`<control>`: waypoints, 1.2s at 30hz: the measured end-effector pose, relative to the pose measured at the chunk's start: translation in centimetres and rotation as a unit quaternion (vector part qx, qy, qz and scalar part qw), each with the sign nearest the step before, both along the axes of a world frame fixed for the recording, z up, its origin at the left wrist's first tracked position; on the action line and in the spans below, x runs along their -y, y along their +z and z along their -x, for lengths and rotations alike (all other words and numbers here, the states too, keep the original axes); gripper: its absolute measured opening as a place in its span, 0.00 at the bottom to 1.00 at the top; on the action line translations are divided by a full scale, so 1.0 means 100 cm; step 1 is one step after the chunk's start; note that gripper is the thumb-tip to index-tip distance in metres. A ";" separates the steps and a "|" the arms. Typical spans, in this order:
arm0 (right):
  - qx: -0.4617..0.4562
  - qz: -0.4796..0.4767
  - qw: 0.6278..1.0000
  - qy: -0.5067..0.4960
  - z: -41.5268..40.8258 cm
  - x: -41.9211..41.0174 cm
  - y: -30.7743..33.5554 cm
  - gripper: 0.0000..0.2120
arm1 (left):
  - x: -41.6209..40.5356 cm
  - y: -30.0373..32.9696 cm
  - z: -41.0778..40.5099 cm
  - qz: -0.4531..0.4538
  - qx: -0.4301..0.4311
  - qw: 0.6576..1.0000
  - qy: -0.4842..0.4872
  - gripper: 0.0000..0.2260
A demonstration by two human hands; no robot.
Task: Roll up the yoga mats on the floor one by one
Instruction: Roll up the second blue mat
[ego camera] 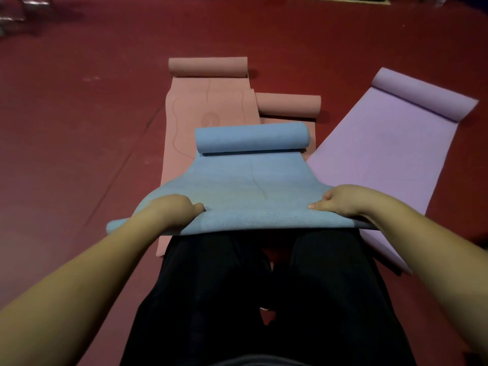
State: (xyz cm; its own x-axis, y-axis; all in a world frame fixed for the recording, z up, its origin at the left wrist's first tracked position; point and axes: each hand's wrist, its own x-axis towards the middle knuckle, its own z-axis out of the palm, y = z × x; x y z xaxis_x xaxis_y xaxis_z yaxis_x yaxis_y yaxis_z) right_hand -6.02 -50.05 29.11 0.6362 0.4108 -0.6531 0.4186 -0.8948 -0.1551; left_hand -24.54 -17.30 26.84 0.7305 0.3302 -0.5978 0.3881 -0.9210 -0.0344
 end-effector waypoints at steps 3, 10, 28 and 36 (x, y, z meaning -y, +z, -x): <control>0.048 -0.043 0.998 -0.017 0.000 0.003 -0.012 0.21 | 0.002 -0.003 0.002 0.002 0.031 0.999 0.026 0.18; 0.087 -0.051 0.995 -0.010 0.004 0.004 -0.018 0.24 | 0.005 -0.013 -0.001 -0.006 0.094 0.994 0.058 0.15; 0.085 -0.006 0.996 0.015 -0.003 -0.004 -0.018 0.21 | 0.051 -0.024 0.052 -0.138 0.414 0.899 -0.027 0.23; 0.145 -0.032 0.989 -0.001 0.003 -0.004 -0.017 0.23 | 0.038 -0.032 0.034 -0.101 0.363 0.925 -0.046 0.24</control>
State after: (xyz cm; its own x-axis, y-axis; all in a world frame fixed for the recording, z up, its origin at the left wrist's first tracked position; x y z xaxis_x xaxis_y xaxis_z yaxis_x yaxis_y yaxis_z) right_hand -6.33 -49.69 27.44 0.7943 0.4428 -0.4160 0.4512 -0.8884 -0.0843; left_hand -27.91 -21.09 23.60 0.9457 0.2985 0.1290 0.2970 -0.9544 0.0310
